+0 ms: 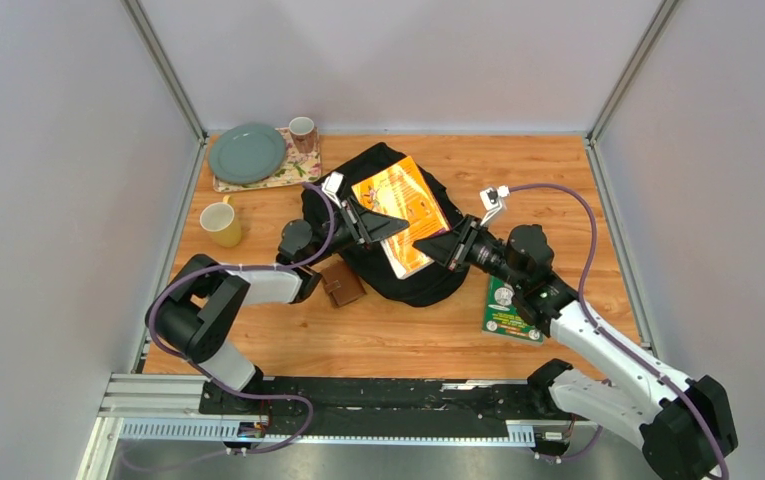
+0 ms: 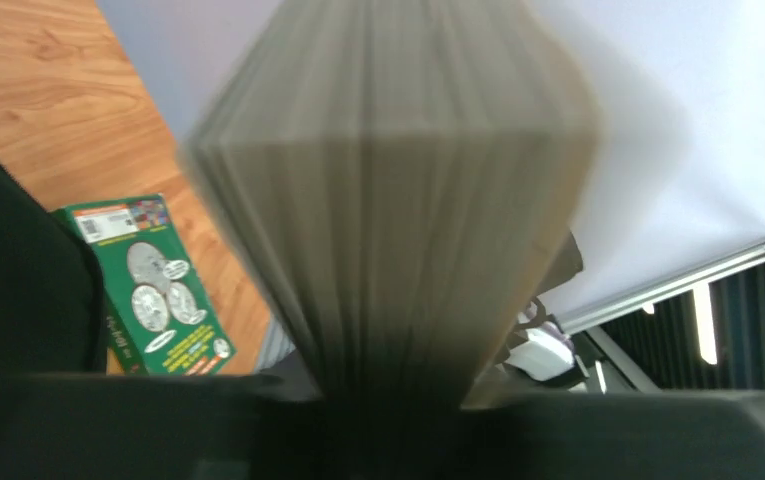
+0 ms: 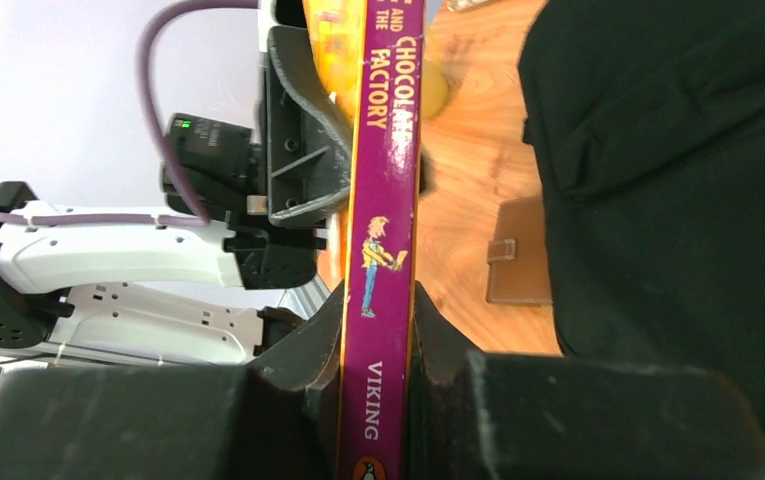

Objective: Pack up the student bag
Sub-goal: Pick up the book from the center of the board.

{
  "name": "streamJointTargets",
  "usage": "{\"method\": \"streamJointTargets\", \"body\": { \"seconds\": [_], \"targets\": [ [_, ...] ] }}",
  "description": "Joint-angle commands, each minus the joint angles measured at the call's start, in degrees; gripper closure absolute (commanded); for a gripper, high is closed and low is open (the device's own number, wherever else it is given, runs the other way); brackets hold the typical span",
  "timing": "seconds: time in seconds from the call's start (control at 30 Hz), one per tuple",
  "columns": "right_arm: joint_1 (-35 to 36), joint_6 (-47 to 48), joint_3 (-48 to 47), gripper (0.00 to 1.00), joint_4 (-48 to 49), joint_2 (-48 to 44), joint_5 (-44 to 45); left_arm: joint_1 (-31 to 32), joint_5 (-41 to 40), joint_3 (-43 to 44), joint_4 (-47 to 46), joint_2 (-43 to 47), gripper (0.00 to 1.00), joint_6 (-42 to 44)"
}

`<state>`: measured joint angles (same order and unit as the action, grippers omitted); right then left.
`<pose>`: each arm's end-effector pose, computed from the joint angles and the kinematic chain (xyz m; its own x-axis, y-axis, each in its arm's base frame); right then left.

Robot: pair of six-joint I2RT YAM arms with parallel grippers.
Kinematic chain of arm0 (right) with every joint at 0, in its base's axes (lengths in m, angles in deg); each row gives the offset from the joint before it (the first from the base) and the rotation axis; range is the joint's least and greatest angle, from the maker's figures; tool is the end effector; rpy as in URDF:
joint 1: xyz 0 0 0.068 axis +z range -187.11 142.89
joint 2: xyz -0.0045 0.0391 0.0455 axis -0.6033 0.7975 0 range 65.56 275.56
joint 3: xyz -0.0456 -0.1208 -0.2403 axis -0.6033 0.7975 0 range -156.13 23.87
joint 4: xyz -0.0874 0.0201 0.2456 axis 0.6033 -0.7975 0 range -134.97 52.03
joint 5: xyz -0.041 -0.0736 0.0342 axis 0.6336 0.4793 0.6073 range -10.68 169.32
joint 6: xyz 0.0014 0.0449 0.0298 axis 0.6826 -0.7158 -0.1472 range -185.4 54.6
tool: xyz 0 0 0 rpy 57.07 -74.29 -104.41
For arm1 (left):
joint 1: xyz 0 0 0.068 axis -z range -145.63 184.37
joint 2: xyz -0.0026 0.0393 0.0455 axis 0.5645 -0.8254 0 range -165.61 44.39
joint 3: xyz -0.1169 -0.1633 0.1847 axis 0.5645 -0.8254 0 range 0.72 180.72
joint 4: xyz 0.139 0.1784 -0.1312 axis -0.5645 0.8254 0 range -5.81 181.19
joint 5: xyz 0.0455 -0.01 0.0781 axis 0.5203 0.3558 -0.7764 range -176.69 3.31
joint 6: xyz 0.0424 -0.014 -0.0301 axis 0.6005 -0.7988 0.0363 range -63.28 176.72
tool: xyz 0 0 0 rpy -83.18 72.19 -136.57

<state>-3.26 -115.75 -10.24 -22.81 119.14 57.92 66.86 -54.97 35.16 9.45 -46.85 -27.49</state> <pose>0.1765 0.1339 0.2928 -0.6718 0.4125 -0.6152 -0.4756 0.3965 0.7852 0.2508 -0.1819 0.2375 -0.8482 -0.4631 -0.2571 0.3470 -0.1192 -0.9302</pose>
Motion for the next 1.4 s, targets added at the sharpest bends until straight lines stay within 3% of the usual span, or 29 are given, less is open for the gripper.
{"method": "streamJointTargets", "body": {
  "seconds": [0.0,0.07,0.13,0.17,0.27,0.37,0.6,1.03,1.13,1.2,1.23,1.33,1.37],
  "targets": [
    [-3.0,2.2,-5.1,1.00,0.8,-1.5,-4.9,-0.9,1.0,-0.9,-20.2,2.4,0.89,0.6],
    [-4.1,2.2,-5.9,0.99,-0.2,-0.8,-6.1,-1.0,0.6,-1.6,-20.2,2.9,1.00,0.5],
    [-5.8,2.4,-7.4,0.88,-3.0,-0.3,-5.8,-1.1,0.4,-2.2,-20.2,3.5,1.00,0.6],
    [-6.9,2.4,-7.9,0.59,-4.6,-0.5,-4.6,-1.1,-0.6,-2.5,-20.2,3.8,1.00,0.7],
    [-7.3,1.2,-7.6,0.31,-8.3,-2.7,1.4,-1.0,-7.1,-6.3,-20.2,6.2,1.00,1.8],
    [-7.2,-4.4,-3.0,0.18,-5.1,-5.4,3.4,-0.5,-13.4,-9.4,-20.2,9.8,1.00,5.9],
    [0.9,-12.7,6.8,0.16,0.2,-8.7,15.4,1.9,-21.1,-8.0,-20.2,12.5,1.00,9.8],
    [2.0,-13.5,5.3,0.17,12.3,1.1,13.6,5.4,-23.3,-7.5,-20.2,11.5,1.00,10.6],
    [2.1,-14.2,5.6,0.28,15.8,2.9,13.1,5.8,-23.0,-7.0,-20.2,11.1,1.00,10.6],
    [2.1,-14.0,5.5,0.44,16.3,2.9,13.1,5.9,-22.8,-7.2,-20.2,10.7,1.00,10.3],
    [2.1,-14.0,5.5,0.62,16.5,2.8,13.1,6.0,-22.8,-7.3,-20.1,10.6,1.00,9.8],
    [1.9,-13.6,5.9,0.83,16.9,1.4,13.1,5.9,-22.7,-7.9,-20.2,10.2,1.00,8.9],
    [1.9,-13.5,6.2,0.95,16.7,0.9,13.3,6.0,-22.5,-8.1,-20.2,10.0,0.96,8.5]
  ]
}}
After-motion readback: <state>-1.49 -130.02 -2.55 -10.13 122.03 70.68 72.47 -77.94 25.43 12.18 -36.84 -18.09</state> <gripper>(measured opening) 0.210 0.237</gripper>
